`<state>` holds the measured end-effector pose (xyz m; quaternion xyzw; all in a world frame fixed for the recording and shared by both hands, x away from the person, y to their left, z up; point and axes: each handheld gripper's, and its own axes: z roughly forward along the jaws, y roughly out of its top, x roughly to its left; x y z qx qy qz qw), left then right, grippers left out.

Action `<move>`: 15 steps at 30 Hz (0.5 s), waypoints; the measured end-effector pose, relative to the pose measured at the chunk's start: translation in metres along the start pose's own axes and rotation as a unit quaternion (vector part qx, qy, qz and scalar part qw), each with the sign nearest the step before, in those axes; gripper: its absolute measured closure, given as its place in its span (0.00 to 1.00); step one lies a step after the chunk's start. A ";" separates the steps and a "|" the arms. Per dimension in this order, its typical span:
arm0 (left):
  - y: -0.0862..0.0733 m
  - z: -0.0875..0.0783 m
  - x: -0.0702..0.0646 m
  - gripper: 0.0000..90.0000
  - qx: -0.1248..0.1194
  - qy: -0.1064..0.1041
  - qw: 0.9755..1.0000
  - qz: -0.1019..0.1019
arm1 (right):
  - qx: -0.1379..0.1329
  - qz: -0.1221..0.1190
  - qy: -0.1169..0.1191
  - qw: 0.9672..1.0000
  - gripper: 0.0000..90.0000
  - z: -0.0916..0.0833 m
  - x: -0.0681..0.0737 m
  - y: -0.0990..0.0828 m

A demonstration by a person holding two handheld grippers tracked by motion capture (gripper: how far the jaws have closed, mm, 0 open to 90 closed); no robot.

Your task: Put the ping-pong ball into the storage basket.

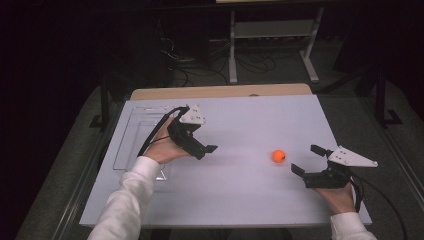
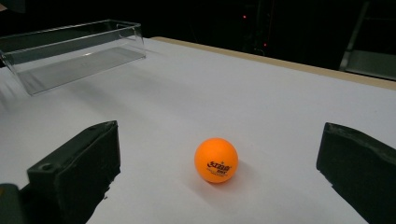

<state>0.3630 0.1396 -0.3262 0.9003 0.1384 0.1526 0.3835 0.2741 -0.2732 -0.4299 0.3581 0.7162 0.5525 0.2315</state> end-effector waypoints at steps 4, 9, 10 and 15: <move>0.003 0.009 0.000 0.00 0.006 -0.006 1.000 0.001 | -0.001 0.000 0.001 1.000 0.00 0.000 0.000 0.000; 0.008 0.021 0.000 0.00 0.013 -0.015 1.000 0.004 | -0.001 0.000 0.001 1.000 0.00 0.000 0.000 0.000; 0.010 0.024 0.000 0.00 0.015 -0.017 1.000 0.005 | -0.001 0.000 0.000 1.000 0.00 -0.001 0.000 0.000; 0.017 0.029 0.000 0.00 0.018 -0.019 1.000 0.014 | 0.000 0.000 0.001 1.000 0.00 -0.001 0.001 0.000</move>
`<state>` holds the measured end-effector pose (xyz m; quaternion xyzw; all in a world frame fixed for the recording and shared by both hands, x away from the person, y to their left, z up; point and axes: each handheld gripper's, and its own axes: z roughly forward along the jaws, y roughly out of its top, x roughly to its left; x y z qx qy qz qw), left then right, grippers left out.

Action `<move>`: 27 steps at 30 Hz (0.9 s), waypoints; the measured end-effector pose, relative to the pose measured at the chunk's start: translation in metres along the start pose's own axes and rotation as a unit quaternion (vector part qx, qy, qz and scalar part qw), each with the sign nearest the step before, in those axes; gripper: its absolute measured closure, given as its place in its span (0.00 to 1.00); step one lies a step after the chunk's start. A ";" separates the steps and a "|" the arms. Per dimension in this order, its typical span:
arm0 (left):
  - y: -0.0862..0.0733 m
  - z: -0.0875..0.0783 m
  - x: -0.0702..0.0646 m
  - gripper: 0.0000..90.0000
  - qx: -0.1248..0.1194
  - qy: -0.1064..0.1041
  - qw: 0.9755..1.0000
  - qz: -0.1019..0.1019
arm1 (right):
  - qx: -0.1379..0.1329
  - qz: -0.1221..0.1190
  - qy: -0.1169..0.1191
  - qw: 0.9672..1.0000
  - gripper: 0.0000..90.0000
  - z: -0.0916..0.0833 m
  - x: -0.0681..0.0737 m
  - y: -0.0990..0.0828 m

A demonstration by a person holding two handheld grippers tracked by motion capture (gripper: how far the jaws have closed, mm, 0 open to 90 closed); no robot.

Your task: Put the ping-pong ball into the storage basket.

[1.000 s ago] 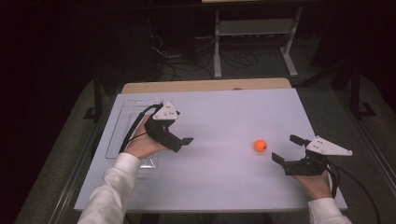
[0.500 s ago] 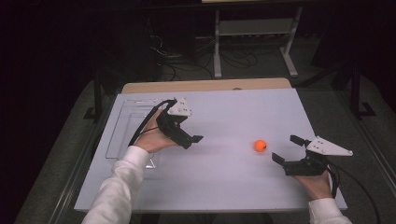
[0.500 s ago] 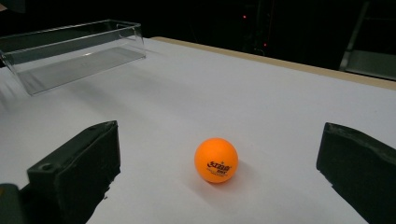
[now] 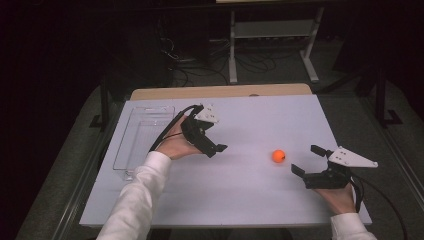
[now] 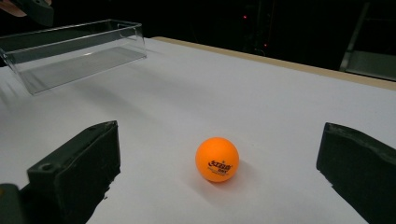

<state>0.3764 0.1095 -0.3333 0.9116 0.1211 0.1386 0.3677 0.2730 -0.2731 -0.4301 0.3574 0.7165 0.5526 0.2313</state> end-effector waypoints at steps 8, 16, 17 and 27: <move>0.012 0.012 -0.002 0.00 0.008 -0.012 1.000 0.015 | 0.001 -0.001 0.001 1.000 0.00 0.000 0.001 0.000; 0.020 0.025 -0.004 0.00 0.014 -0.021 0.999 0.026 | 0.001 0.001 0.002 1.000 0.00 -0.001 0.001 -0.001; 0.021 0.027 -0.005 0.00 0.016 -0.023 0.999 0.028 | 0.001 0.001 0.002 1.000 0.00 -0.001 0.001 -0.001; 0.031 0.044 -0.010 0.00 0.021 -0.041 0.998 0.040 | 0.001 0.000 0.000 1.000 0.00 -0.002 0.001 -0.002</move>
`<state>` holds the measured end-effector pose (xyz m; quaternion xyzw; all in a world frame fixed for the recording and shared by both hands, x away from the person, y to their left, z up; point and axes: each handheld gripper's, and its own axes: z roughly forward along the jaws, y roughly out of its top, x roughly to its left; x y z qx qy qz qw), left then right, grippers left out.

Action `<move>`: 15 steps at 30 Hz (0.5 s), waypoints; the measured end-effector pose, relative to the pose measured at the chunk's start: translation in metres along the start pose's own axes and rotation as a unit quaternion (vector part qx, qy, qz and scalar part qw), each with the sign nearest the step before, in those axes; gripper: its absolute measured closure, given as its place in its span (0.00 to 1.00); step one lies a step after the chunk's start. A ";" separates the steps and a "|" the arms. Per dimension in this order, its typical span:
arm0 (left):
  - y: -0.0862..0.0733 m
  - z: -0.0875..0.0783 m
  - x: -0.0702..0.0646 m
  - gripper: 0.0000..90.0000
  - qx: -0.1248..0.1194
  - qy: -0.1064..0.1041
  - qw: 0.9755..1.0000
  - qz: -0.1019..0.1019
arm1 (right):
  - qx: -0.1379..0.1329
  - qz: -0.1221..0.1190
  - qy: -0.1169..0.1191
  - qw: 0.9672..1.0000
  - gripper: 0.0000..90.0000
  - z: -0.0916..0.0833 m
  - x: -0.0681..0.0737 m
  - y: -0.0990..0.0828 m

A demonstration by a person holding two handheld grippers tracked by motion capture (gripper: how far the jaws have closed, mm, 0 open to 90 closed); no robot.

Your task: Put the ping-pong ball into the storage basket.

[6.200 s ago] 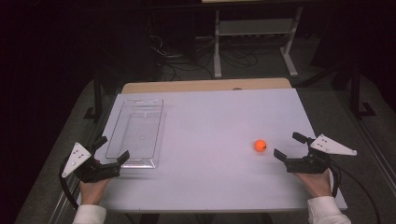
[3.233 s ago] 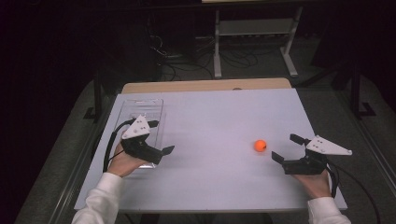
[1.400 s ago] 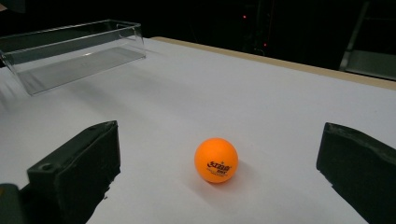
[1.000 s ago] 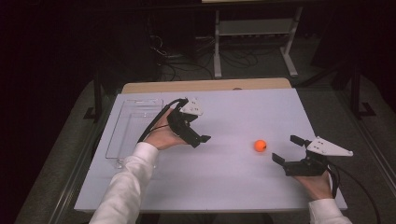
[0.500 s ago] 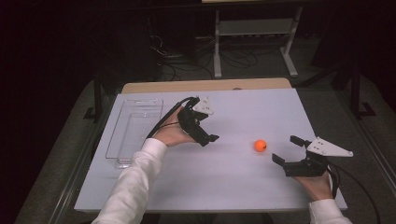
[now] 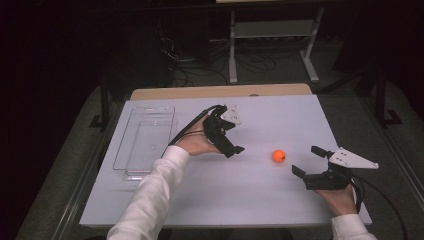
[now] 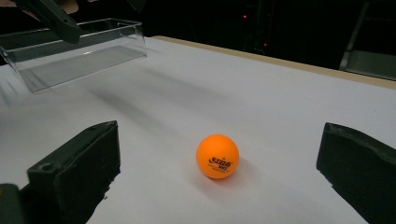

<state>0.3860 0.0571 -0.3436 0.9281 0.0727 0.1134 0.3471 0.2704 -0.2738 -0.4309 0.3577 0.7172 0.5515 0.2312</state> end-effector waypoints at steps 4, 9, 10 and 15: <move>0.003 0.005 0.000 0.00 -0.001 -0.004 1.000 0.002 | 0.001 -0.002 0.000 1.000 0.00 0.000 0.000 0.000; 0.008 0.011 0.000 0.00 0.004 -0.009 1.000 0.008 | 0.001 -0.001 -0.001 1.000 0.00 -0.001 0.000 -0.001; 0.009 0.012 0.000 0.00 0.004 -0.009 1.000 0.009 | 0.001 -0.001 -0.002 1.000 0.00 -0.001 0.000 -0.001; 0.014 0.018 -0.001 0.00 0.009 -0.014 1.000 0.015 | 0.001 0.000 -0.002 1.000 0.00 -0.003 0.001 -0.001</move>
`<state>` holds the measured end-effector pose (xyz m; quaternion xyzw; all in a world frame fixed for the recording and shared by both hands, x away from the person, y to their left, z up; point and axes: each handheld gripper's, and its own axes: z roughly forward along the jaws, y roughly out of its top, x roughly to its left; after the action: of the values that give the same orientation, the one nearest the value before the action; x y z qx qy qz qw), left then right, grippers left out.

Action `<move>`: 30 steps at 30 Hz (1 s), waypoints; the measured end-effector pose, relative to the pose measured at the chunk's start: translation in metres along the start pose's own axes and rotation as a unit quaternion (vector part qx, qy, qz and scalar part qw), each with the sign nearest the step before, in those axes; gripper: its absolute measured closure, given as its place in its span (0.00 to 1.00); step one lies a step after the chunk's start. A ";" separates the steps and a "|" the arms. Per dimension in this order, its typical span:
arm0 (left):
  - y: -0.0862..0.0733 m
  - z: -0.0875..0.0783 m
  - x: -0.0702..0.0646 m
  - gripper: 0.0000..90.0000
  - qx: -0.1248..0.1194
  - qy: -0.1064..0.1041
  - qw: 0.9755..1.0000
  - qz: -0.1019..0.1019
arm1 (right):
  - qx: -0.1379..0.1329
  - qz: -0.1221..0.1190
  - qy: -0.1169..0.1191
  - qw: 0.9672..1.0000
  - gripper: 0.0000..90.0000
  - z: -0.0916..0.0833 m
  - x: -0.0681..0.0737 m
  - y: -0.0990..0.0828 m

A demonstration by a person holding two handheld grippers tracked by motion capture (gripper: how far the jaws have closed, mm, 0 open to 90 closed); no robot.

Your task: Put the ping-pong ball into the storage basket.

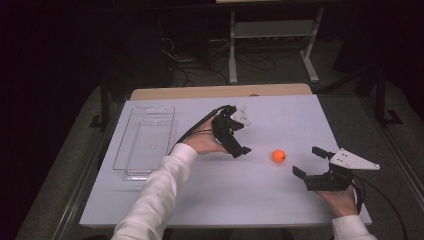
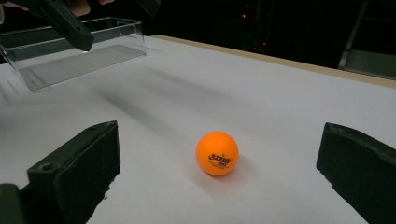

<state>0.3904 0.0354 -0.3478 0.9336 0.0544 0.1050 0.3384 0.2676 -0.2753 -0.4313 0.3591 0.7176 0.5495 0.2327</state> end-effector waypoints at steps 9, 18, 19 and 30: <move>0.007 0.015 -0.006 0.00 0.007 -0.017 1.000 0.014 | 0.002 0.000 -0.001 1.000 0.00 -0.002 0.000 -0.001; 0.014 0.027 -0.007 0.00 0.009 -0.023 1.000 0.017 | 0.003 -0.001 -0.002 1.000 0.00 -0.003 0.000 -0.002; 0.015 0.029 -0.007 0.00 0.010 -0.023 1.000 0.017 | 0.003 -0.001 -0.002 1.000 0.00 -0.003 0.000 -0.002; 0.021 0.044 -0.008 0.00 0.016 -0.028 0.999 0.023 | 0.002 0.003 -0.007 1.000 0.00 -0.008 0.000 -0.004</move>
<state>0.3938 -0.0087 -0.3683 0.9426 0.0251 0.0852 0.3219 0.2610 -0.2807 -0.4335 0.3653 0.7160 0.5462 0.2355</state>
